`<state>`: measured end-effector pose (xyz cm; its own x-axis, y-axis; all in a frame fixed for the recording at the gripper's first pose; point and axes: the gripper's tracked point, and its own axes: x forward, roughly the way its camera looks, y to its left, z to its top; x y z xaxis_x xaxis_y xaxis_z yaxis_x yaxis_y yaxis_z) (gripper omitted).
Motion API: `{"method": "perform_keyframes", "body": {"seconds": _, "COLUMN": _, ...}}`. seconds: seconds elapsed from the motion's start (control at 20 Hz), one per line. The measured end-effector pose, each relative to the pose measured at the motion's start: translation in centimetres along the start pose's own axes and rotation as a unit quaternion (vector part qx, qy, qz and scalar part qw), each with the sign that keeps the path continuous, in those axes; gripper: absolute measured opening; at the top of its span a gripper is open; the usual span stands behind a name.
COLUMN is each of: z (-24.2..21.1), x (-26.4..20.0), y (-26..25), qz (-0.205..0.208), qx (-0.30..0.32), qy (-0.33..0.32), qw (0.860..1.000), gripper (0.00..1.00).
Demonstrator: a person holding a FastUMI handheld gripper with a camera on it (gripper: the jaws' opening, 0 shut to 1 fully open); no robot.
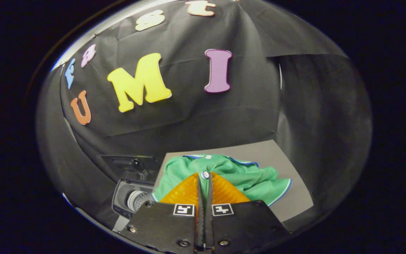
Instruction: Put the clothes into the washing machine and then close the washing machine lid.
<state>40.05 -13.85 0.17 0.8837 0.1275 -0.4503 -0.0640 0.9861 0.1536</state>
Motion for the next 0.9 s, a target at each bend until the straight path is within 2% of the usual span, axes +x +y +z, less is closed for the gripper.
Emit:
{"method": "perform_keyframes", "body": {"seconds": 0.3, "z": 1.1, "x": -1.1, "y": 8.9, "qz": 0.094, "qx": -0.002, "qy": 0.003, "qw": 0.996, "gripper": 0.05}}
{"method": "perform_keyframes", "body": {"seconds": 0.6, "z": 0.9, "x": -0.7, "y": 19.0, "qz": 0.200, "qx": -0.020, "qy": 0.022, "qw": 0.979, "gripper": 0.05}}
{"method": "perform_keyframes", "body": {"seconds": 0.9, "z": -1.2, "x": 1.7, "y": 27.1, "qz": 0.260, "qx": -0.042, "qy": 0.053, "qw": 0.963, "gripper": 0.05}}
